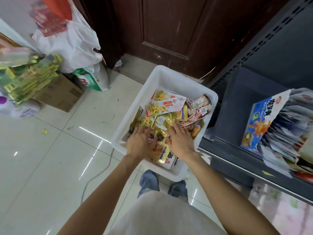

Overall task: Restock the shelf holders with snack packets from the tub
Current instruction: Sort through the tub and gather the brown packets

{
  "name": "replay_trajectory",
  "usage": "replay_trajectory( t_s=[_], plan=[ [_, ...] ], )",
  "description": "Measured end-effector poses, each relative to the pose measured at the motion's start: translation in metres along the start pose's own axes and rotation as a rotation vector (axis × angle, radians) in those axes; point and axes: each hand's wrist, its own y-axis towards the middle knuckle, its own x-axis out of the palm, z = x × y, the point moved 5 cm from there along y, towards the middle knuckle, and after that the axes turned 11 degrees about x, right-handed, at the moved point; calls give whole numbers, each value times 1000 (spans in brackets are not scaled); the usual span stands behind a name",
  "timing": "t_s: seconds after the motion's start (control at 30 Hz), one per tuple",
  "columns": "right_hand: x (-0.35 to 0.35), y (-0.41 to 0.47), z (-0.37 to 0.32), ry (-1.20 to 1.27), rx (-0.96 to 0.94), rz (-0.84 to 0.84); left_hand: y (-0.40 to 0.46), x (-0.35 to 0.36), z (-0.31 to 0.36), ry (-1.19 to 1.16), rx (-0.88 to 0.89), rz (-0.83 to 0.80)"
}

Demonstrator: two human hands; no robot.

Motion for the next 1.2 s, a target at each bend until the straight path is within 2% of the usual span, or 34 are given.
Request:
replay_trajectory(
  t_s=[0.07, 0.2, 0.27, 0.43, 0.53, 0.6, 0.7, 0.77, 0.8, 0.9, 0.93, 1.07, 1.13, 1.2],
  plan=[
    [2, -11, 1, -51, 46, 70, 11, -7, -4, -14, -28, 88],
    [-16, -10, -2, -89, 41, 218, 24, 13, -7, 31, -123, -174],
    [-22, 0, -5, -49, 25, 222, 18, 23, -4, 80, -124, -212],
    [-16, 16, -15, -20, 0, 117, 12, 11, -6, 30, -87, -77],
    [-29, 26, -17, -24, -11, 225, 29, 1, -8, 5, -68, -54],
    [-43, 44, -22, 12, -84, 281, 41, 0, -7, 14, -88, -86],
    [-55, 85, -33, 81, -197, 162, 50, 2, -6, 135, -106, -137],
    [-55, 105, -36, 78, -204, 24, 51, 4, -6, 176, -104, -131],
    [-57, 112, -35, 51, -195, 13, 51, 4, -6, 149, -115, -123],
    [-75, 115, -20, -107, -119, 193, 47, 2, -11, -43, -169, -100],
    [-82, 110, -13, -92, -94, 259, 45, 1, -13, -125, -187, -86],
    [-109, 61, 14, 259, -13, 430, 36, -12, -17, -398, -258, 39],
    [-112, 25, 30, 592, 82, 456, 29, -24, -16, -497, -255, 109],
    [-103, -11, 42, 1037, 204, 380, 19, -37, -13, -767, -253, 179]
  ],
)
